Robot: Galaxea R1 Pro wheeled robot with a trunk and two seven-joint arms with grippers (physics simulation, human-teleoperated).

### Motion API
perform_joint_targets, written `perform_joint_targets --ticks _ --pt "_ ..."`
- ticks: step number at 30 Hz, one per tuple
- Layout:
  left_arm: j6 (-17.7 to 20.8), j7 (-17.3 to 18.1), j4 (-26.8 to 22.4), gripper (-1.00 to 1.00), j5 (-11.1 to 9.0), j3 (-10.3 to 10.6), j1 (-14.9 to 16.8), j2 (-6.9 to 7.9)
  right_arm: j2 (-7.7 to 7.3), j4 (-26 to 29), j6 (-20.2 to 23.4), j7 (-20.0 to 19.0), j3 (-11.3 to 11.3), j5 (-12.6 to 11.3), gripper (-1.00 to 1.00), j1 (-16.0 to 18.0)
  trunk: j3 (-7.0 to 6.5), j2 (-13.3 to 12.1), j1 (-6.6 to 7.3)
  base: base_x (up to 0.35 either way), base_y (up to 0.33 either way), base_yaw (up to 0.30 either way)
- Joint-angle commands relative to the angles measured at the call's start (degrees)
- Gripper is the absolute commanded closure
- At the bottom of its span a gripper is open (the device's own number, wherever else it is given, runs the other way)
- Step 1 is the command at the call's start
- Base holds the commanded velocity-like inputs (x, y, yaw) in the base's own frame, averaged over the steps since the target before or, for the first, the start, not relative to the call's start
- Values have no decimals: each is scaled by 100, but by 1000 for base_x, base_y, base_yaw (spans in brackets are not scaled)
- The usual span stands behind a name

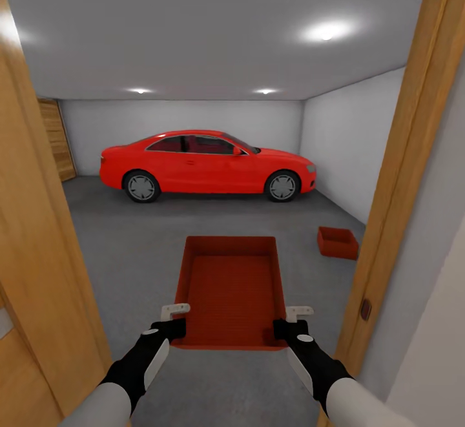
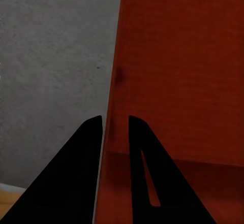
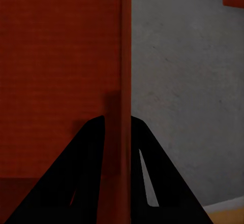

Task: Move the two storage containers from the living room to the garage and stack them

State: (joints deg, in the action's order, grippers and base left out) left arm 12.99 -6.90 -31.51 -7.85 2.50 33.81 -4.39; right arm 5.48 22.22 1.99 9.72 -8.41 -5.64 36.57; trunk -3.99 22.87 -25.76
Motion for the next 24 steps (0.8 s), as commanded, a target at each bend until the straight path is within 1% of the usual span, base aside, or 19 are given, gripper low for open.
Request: perform_joint_targets --ticks 1,10,13,17,24 --pt "-7 -78 -30 100 29 -171 3 113 -65 -5 21 56 15 -96 100 1 2 5 -2 10 10 0" --pt "-7 -91 -37 100 29 -172 3 105 -65 -4 21 56 15 -96 100 -1 2 5 -2 1 1 0" --pt "-7 -92 -31 100 29 -172 3 107 -65 -5 21 56 15 -96 100 0 2 5 -2 84 0 0" --pt "-7 -92 -24 100 29 -177 3 112 -65 -4 21 56 14 -96 100 1 2 5 -2 233 0 0" --pt "-7 -89 -14 100 29 -179 3 113 -65 -6 21 58 15 -96 100 -1 2 5 -2 311 0 0"
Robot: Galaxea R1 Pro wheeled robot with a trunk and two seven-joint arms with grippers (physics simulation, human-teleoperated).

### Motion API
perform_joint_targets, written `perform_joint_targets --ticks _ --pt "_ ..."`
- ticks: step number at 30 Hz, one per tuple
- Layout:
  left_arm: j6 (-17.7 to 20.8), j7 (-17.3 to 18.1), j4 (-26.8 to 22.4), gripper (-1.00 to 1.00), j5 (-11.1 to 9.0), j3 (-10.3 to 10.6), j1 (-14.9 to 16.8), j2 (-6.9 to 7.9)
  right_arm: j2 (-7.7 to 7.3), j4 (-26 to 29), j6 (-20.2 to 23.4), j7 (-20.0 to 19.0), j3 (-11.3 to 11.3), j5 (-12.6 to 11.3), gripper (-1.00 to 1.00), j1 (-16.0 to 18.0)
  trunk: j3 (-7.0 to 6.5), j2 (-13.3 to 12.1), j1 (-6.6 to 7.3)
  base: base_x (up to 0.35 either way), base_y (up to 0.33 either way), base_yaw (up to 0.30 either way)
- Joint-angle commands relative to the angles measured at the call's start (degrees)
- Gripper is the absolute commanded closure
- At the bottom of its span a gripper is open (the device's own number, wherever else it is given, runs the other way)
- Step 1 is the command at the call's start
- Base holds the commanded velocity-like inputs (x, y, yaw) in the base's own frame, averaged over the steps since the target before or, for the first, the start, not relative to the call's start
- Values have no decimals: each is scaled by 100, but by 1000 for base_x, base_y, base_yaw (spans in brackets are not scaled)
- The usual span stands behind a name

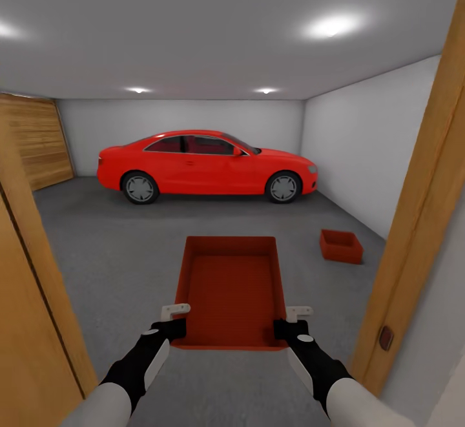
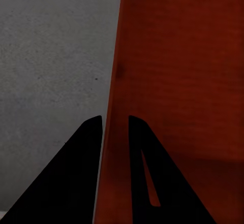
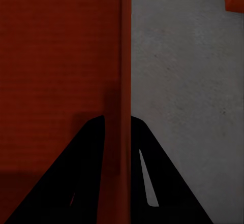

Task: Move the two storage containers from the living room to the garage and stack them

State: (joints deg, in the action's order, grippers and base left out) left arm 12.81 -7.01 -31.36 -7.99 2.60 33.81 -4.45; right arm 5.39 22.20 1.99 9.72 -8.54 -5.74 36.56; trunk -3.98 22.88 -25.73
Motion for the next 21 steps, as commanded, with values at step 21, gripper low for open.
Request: perform_joint_targets --ticks 21 --pt "11 -76 -7 100 43 -191 3 123 -56 -3 25 57 25 -85 100 1 2 4 -5 321 0 0"
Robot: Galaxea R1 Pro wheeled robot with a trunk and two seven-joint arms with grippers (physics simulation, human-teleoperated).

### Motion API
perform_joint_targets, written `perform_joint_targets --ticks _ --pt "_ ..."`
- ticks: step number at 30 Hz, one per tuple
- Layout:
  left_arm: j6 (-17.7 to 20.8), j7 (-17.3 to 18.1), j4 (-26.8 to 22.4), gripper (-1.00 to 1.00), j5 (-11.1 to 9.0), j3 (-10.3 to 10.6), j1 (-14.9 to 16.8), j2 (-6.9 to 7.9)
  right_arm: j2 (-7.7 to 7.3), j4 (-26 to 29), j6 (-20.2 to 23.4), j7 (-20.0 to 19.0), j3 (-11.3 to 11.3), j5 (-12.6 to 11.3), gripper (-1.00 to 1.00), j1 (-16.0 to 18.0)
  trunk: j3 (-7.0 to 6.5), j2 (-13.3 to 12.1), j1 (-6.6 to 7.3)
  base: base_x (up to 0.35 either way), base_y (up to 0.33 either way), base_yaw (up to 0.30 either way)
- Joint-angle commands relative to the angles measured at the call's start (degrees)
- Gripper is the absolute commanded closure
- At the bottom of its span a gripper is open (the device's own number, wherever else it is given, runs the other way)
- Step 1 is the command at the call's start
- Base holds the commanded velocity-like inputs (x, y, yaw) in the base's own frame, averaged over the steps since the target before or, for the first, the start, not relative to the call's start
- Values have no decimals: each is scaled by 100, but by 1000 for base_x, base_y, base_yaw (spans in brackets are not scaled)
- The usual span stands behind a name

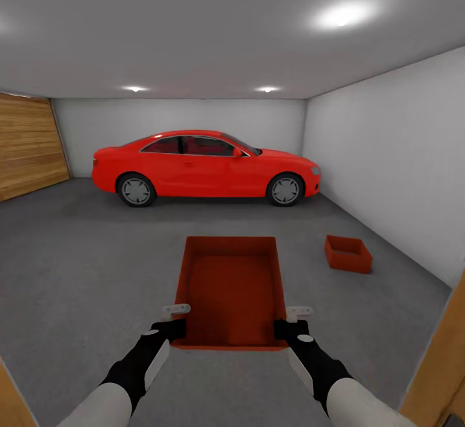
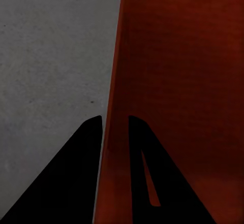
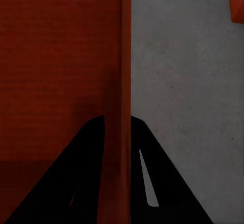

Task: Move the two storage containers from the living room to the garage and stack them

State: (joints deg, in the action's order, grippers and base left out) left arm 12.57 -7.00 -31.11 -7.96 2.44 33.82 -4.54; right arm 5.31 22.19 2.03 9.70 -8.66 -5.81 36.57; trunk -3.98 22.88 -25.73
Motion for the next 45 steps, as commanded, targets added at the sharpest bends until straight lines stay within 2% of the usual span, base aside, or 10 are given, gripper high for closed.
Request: perform_joint_targets --ticks 1,45 --pt "35 -76 -31 100 42 -174 2 133 -48 0 22 58 38 -78 100 1 2 4 -5 322 0 0" --pt "35 -76 -9 100 40 -182 2 138 -55 -2 25 58 40 -78 100 0 2 4 -5 321 0 0"
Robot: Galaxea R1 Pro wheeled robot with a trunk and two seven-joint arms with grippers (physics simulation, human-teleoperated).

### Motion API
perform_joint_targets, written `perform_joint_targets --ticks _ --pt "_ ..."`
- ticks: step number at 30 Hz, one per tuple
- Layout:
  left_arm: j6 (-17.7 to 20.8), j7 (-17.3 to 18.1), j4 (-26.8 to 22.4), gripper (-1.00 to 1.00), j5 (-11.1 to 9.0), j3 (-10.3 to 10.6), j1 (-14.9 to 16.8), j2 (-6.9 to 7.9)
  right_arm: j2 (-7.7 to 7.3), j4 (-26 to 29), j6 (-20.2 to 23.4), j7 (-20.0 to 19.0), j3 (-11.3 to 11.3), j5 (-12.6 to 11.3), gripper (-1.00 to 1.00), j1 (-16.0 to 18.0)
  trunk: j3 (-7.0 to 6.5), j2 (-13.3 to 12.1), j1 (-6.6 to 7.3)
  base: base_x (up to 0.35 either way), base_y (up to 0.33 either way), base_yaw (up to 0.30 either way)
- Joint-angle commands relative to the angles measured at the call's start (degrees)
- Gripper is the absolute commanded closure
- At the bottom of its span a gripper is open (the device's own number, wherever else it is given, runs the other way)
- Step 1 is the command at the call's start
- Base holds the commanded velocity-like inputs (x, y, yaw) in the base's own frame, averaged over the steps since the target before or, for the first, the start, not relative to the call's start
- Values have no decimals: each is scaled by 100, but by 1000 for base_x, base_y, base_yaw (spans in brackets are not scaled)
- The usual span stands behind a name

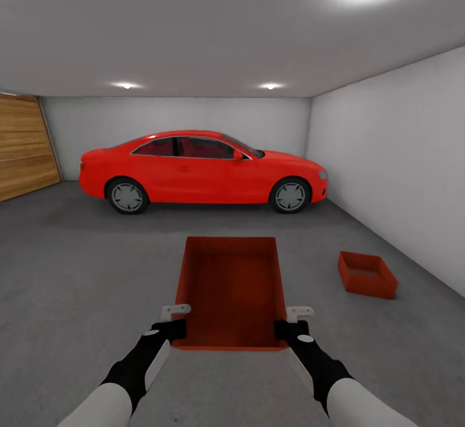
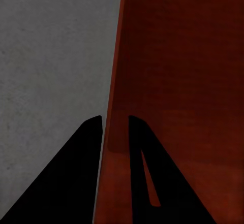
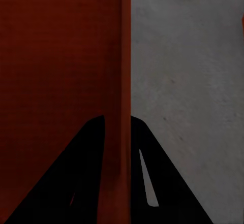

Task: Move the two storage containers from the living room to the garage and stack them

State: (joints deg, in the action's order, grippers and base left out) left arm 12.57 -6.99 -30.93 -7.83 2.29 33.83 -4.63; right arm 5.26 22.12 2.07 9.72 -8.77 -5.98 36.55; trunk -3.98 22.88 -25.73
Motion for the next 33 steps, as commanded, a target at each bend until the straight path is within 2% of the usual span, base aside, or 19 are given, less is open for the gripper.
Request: perform_joint_targets --ticks 1,33 --pt "35 -75 -28 100 27 -168 1 146 -50 6 22 56 51 -62 100 2 2 4 -5 321 0 0" --pt "35 -74 -23 100 27 -168 1 146 -43 5 31 58 51 -62 100 4 2 4 -5 322 0 0"
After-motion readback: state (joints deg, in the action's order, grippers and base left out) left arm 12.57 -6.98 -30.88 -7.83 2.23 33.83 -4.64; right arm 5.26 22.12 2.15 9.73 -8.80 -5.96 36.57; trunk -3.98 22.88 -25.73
